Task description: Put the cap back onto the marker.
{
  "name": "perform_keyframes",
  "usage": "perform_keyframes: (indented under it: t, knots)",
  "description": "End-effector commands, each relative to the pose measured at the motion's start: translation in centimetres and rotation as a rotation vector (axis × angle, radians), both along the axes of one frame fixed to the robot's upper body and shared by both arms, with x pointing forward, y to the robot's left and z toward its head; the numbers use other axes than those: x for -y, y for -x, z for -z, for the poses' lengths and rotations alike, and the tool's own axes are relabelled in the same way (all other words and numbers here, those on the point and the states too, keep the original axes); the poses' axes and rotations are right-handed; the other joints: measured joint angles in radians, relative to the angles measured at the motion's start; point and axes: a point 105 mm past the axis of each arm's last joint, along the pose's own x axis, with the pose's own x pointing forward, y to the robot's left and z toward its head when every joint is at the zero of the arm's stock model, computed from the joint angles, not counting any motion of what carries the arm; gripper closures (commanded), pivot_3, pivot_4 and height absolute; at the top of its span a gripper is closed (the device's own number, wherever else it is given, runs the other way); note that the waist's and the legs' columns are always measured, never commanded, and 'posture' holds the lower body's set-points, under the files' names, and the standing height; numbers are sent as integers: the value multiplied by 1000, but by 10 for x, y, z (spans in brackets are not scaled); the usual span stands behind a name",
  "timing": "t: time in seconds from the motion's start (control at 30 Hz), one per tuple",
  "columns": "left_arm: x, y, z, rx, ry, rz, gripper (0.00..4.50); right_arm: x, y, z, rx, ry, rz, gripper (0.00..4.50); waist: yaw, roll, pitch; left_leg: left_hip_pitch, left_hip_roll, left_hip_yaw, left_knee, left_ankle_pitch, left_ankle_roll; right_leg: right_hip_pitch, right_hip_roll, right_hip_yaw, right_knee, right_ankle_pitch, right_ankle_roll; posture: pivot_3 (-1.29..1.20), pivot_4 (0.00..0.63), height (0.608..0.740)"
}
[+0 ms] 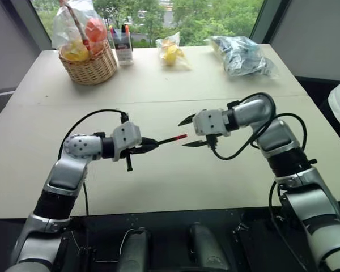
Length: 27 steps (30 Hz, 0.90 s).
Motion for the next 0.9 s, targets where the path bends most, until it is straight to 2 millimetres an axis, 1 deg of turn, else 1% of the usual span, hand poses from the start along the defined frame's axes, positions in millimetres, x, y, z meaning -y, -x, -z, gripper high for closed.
perform_keyframes:
  t: [0.03,0.2,0.33,0.43,0.5,0.57,0.6,0.67,0.73,0.8,0.9]
  knots:
    - [-7,3,-16,55,33,-38,4500,10,-6,-22,47,-51,42,1255,0,0,0,0,0,0,0,0,0,0,0,0,0,0,0,0,150,740]
    - [-23,-1,-14,46,60,-155,4500,19,-6,-31,21,-180,118,1255,0,0,0,0,0,0,0,0,0,0,0,0,0,0,0,0,150,740]
    - [-36,-9,-18,29,150,-309,4500,20,-2,-34,-49,-364,197,1255,2,0,0,0,0,0,0,0,0,0,0,0,0,0,0,0,150,740]
    - [-52,-20,-20,21,228,-499,4500,24,4,-21,-87,-445,290,1255,9,0,0,0,0,-1,0,0,0,0,-1,0,0,0,0,0,150,740]
    - [-64,-24,-19,-6,300,-659,4500,25,14,-7,-116,-469,331,1255,15,0,0,0,0,-2,0,0,0,0,-1,0,0,0,0,0,150,740]
    - [-71,-25,-17,-24,333,-761,4500,25,22,-1,-134,-486,353,1255,22,0,0,0,0,-4,0,0,0,0,-1,0,0,0,0,0,150,740]
    - [-76,-24,-14,-54,360,-836,4500,26,25,-2,-151,-519,375,1255,22,0,0,0,0,-4,0,0,0,0,-1,0,0,0,0,0,150,740]
    - [-82,-21,-8,-113,399,-952,4500,26,29,-6,-168,-571,401,1255,22,0,0,0,0,-5,0,0,0,0,-1,0,0,0,0,0,150,740]
    - [-87,-18,-3,-144,399,-1022,4500,27,30,-14,-176,-617,422,1255,24,-1,0,0,0,-6,1,0,0,0,0,0,0,0,0,0,150,740]
    - [-97,-14,2,-169,396,-1108,4500,29,31,-30,-190,-682,422,1255,25,-1,0,0,0,-6,1,0,0,0,0,-1,1,0,0,0,150,740]
    - [-110,-8,15,-241,406,-1210,4500,28,40,-62,-227,-758,358,1255,24,-1,0,0,0,-6,1,0,0,0,0,-1,1,0,0,0,150,740]
